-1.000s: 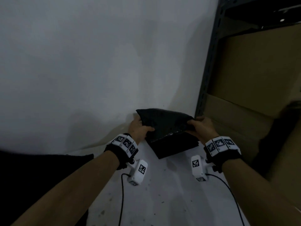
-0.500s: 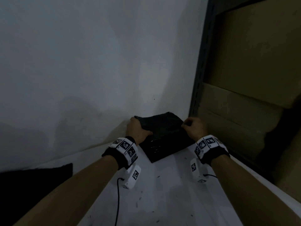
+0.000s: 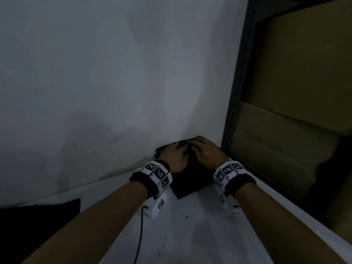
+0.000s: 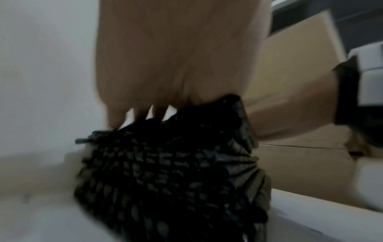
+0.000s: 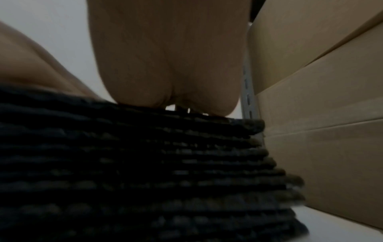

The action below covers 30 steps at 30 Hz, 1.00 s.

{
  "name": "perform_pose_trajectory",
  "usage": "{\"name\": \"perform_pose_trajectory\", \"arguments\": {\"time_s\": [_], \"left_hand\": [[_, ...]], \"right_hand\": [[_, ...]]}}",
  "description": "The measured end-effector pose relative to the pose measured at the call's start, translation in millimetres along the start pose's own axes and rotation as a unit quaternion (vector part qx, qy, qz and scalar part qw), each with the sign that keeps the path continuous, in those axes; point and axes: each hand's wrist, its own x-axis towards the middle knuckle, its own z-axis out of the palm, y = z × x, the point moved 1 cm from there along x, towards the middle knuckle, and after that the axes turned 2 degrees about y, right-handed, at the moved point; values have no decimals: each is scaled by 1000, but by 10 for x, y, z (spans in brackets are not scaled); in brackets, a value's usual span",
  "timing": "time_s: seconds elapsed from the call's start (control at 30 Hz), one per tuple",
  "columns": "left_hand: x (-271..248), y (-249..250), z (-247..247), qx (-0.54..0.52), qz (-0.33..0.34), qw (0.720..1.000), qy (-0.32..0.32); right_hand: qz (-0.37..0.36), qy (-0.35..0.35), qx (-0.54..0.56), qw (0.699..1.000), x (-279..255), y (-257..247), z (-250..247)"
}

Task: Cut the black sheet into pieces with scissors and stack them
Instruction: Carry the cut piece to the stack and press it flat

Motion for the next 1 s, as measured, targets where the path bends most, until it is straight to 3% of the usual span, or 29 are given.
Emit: {"name": "perform_pose_trajectory", "arguments": {"time_s": [0.07,0.13,0.3,0.43,0.6,0.77,1.0], "left_hand": [[6,-40,131,27,-64,995,-71],[-35,-61,234,39,-92,991,-90],[-86,-135,259,8,-95,990,-107],[-85,-200,287,-5,-92,990,-107],[-105,-241,263,-11,-105,989,-102],[-177,-246,247,-1,-114,989,-93],[-207,-234,260,15,-117,990,-80]], "right_hand": [[42,-75,-74,994,26,11,107],[110,-139,-89,980,41,139,210],[131,-139,-48,980,89,380,362],[138,-181,-72,971,119,377,435],[146,-143,-45,978,76,339,385],[142,-157,-117,970,28,201,352],[30,-124,-271,954,151,95,203]]}}
